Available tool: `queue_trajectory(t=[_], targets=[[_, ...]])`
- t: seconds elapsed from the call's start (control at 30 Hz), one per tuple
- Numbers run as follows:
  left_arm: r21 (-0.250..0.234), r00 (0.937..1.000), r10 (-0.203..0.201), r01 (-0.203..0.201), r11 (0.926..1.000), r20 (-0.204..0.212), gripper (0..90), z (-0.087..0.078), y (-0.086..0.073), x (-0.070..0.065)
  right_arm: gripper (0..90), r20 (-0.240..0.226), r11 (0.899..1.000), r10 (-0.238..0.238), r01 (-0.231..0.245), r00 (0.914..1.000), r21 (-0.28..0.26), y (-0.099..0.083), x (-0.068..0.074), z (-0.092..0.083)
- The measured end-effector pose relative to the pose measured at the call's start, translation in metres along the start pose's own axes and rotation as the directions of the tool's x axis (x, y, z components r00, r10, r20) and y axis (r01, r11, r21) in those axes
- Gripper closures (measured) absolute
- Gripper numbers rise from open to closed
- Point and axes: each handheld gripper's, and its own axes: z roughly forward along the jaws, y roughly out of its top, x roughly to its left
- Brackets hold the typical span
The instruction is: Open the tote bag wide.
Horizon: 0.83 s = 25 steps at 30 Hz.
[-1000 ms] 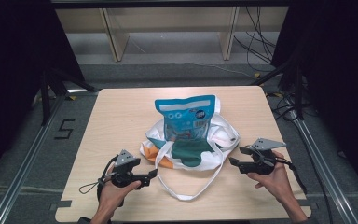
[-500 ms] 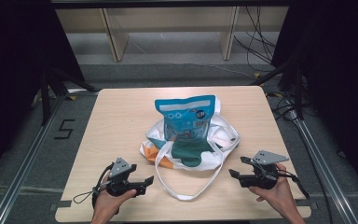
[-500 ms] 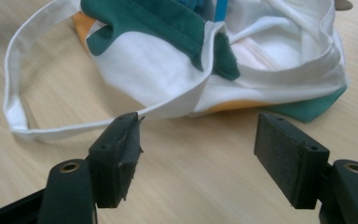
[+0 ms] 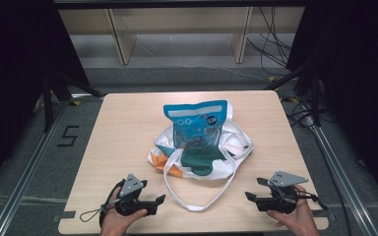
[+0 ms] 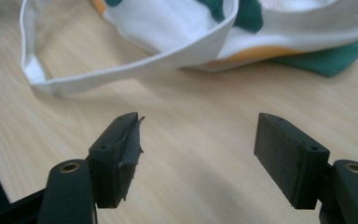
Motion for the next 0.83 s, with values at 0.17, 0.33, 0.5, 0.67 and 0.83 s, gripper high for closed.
queue_trajectory(t=[0.17,0.33,0.5,0.67,0.83], targets=[[0.023,0.9997,0.025,-0.025,0.9994,0.009,15.6,0.0,-0.005,-0.008,32.2,-0.001,0.998,-0.012,0.012,0.9999,0.057,-0.011,0.007,-0.002],[0.077,0.9989,0.048,-0.047,0.9959,-0.001,15.6,0.0,-0.009,-0.008,32.2,-0.004,0.996,-0.038,0.038,0.9993,0.084,-0.02,0.012,-0.001],[0.088,0.9979,0.062,-0.06,0.9943,-0.016,15.6,0.001,-0.009,-0.004,32.2,-0.012,0.993,-0.053,0.054,0.9985,0.108,-0.022,0.014,0.001],[0.09,0.9975,0.067,-0.065,0.9939,-0.02,15.6,0.004,-0.009,-0.006,32.2,-0.004,0.993,-0.05,0.05,0.9987,0.111,-0.021,0.013,0.0],[0.093,0.9987,0.045,-0.042,0.9947,-0.024,15.6,0.003,-0.008,-0.003,31.9,-0.002,0.992,-0.049,0.049,0.9988,0.12,-0.021,0.012,0.0]])
